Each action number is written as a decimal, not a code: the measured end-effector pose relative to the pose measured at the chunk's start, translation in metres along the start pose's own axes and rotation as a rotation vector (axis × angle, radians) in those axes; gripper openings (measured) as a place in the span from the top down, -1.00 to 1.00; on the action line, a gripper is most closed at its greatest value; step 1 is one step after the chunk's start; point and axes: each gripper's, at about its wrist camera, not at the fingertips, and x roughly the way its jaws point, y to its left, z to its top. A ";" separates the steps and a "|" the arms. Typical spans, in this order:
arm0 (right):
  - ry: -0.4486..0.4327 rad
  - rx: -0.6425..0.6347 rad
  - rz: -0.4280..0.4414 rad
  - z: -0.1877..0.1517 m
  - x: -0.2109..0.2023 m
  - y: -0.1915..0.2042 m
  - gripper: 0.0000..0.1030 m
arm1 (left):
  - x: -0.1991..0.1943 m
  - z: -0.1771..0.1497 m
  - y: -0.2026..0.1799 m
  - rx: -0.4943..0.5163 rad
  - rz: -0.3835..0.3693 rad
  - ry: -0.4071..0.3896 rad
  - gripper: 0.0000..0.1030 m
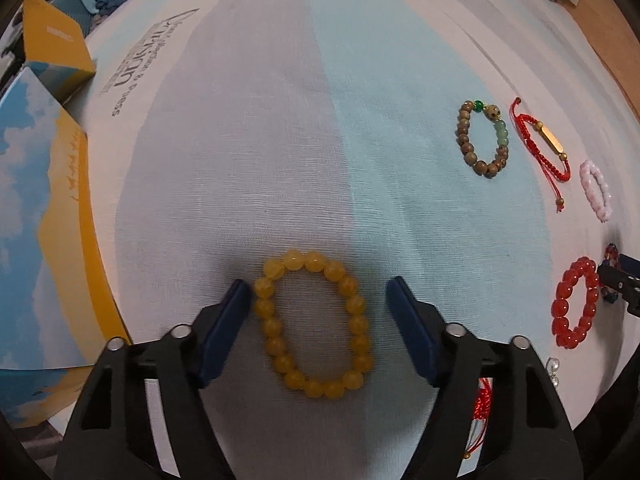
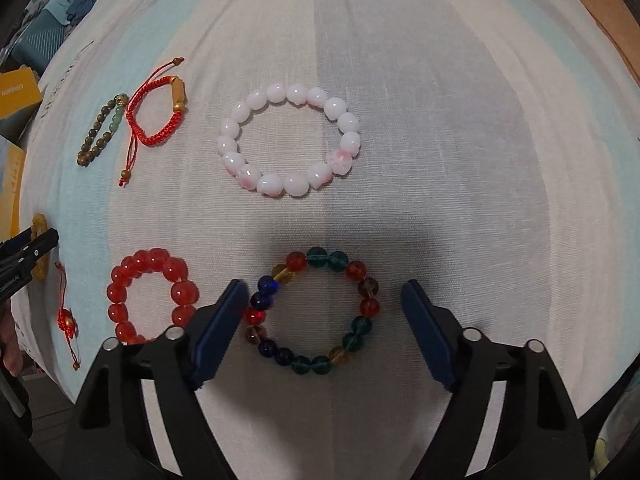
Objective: Organize jewelry
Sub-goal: 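Grasp the yellow beaded bracelet with the left tool while the right tool grasps the multicolour bracelet, then carry both held bracelets over the open white cardboard box, then open the left tool and the right tool to drop both bracelets in the box, then move both tools back over the remaining bracelets on the bed, then grasp the red knot charm with the left tool while the right tool grasps the red beaded bracelet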
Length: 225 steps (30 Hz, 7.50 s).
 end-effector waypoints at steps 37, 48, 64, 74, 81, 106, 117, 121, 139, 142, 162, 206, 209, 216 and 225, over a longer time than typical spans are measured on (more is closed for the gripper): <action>-0.059 0.023 0.074 -0.033 -0.083 -0.013 0.83 | -0.061 -0.021 -0.010 -0.019 -0.004 -0.007 0.83; -0.129 0.002 0.080 -0.032 -0.109 -0.011 0.83 | -0.093 -0.024 -0.010 -0.020 -0.008 -0.050 0.83; -0.242 -0.076 0.115 -0.027 -0.180 0.042 0.83 | -0.162 -0.024 0.017 -0.047 -0.010 -0.148 0.83; -0.320 -0.215 0.156 -0.006 -0.227 0.153 0.83 | -0.219 -0.023 0.089 -0.112 0.016 -0.227 0.83; -0.361 -0.357 0.219 0.002 -0.252 0.266 0.83 | -0.243 -0.030 0.171 -0.195 0.058 -0.251 0.83; -0.049 -0.665 0.213 -0.006 -0.118 0.515 0.83 | -0.133 -0.085 0.340 -0.423 0.085 0.033 0.83; 0.032 -0.675 0.161 -0.008 -0.080 0.522 0.83 | -0.101 -0.089 0.339 -0.433 0.079 0.131 0.83; 0.040 -0.676 0.165 -0.009 -0.078 0.523 0.82 | -0.104 -0.090 0.338 -0.433 0.098 0.120 0.75; -0.080 -0.622 0.259 -0.007 -0.134 0.482 -0.13 | -0.160 -0.090 0.317 -0.431 0.166 -0.020 -0.18; -0.107 -0.601 0.274 -0.006 -0.149 0.467 -0.26 | -0.174 -0.089 0.309 -0.430 0.166 -0.049 -0.30; -0.261 -0.434 0.316 0.010 -0.217 0.317 -0.86 | -0.212 -0.060 0.199 -0.348 0.119 -0.179 -0.89; -0.097 -0.155 0.148 -0.014 -0.090 0.075 -0.86 | -0.080 -0.056 -0.046 -0.011 -0.046 -0.023 -0.89; -0.074 -0.150 0.146 -0.015 -0.078 0.075 -0.86 | -0.071 -0.057 -0.050 -0.007 -0.052 -0.009 -0.88; -0.037 -0.150 0.137 -0.017 -0.053 0.078 -0.86 | -0.051 -0.058 -0.055 0.001 -0.062 0.025 -0.80; -0.004 -0.143 0.137 -0.018 -0.032 0.082 -0.86 | -0.030 -0.059 -0.057 0.009 -0.064 0.053 -0.65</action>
